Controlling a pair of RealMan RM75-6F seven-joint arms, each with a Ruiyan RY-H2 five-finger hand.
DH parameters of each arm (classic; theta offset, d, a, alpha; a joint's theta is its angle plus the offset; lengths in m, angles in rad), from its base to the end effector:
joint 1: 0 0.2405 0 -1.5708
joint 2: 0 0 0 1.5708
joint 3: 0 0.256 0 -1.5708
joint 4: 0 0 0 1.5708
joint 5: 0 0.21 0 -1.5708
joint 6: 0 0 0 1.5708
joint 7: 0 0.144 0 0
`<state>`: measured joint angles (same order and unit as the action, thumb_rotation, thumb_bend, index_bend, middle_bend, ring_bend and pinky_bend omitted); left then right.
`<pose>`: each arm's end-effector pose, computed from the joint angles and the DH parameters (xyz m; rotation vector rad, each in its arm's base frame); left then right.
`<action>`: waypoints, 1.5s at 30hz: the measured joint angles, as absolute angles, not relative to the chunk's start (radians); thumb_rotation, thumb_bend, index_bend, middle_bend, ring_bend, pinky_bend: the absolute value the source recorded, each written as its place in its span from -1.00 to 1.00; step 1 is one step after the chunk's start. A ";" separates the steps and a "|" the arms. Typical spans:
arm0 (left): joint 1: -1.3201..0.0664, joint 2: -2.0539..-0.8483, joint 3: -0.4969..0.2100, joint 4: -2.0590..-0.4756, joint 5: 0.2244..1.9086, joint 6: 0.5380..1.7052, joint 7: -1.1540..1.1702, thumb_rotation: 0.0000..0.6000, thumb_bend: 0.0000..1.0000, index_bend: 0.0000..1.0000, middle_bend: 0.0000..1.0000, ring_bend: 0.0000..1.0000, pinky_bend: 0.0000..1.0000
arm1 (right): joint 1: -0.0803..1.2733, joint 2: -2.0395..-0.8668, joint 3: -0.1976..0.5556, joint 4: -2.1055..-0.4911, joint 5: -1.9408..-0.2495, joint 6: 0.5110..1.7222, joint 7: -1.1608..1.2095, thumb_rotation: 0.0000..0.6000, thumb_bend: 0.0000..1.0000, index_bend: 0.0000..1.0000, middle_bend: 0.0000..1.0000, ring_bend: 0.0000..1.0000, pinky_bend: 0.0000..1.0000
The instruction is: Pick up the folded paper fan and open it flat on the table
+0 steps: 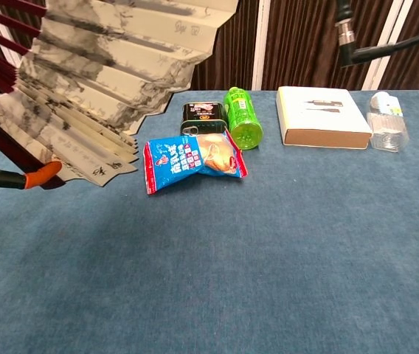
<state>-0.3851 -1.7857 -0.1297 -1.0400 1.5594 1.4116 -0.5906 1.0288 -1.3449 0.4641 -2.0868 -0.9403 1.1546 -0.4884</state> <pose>-0.2415 0.2779 -0.0153 -1.3308 -1.3084 -1.6064 0.0670 -0.3089 0.0930 1.8613 -0.8369 1.5774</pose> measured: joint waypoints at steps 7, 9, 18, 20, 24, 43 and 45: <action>-0.392 -1.770 -0.169 -1.015 1.539 1.439 -0.603 1.00 0.07 0.51 -0.17 -1.00 -0.62 | 0.998 -1.298 0.463 -2.088 -0.938 1.160 -0.442 1.00 -0.08 0.79 -0.80 -0.53 -0.65; -0.396 -1.760 -0.179 -1.001 1.533 1.443 -0.607 1.00 0.07 0.51 -0.17 -1.00 -0.62 | 0.989 -1.282 0.461 -2.087 -0.940 1.159 -0.430 1.00 -0.08 0.79 -0.80 -0.54 -0.65; -0.401 -1.733 -0.193 -0.876 1.533 1.483 -0.606 1.00 0.06 0.48 -0.21 -1.00 -0.62 | 0.910 -1.190 0.448 -2.051 -0.959 1.158 -0.329 1.00 -0.07 0.79 -0.80 -0.54 -0.65; -0.401 -1.730 -0.196 -0.816 1.537 1.508 -0.614 1.00 0.06 0.48 -0.21 -1.00 -0.62 | 0.885 -1.169 0.441 -2.031 -0.966 1.156 -0.297 1.00 -0.07 0.79 -0.80 -0.53 -0.65; -0.402 -1.731 -0.198 -0.709 1.545 1.565 -0.650 1.00 0.06 0.47 -0.21 -1.00 -0.62 | 0.841 -1.149 0.409 -1.973 -1.007 1.149 -0.226 1.00 -0.07 0.80 -0.80 -0.54 -0.65; -0.424 -1.816 -0.146 -0.456 1.572 1.633 -0.557 1.00 -0.17 0.01 -0.59 -1.00 -0.76 | 0.753 -1.284 0.255 -1.730 -1.156 1.132 -0.117 1.00 -0.08 0.30 -0.80 -0.60 -0.70; -0.424 -1.816 -0.137 -0.453 1.572 1.618 -0.547 1.00 -0.36 -0.35 -0.82 -1.00 -0.88 | 0.753 -1.288 0.248 -1.720 -1.156 1.121 -0.122 1.00 -0.17 -0.07 -0.80 -0.66 -0.74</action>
<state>-0.4235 -1.8158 -0.1371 -0.4533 1.5722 1.6176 -0.5469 0.7527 -1.2876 0.2476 -1.7204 -1.1556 1.1208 -0.1221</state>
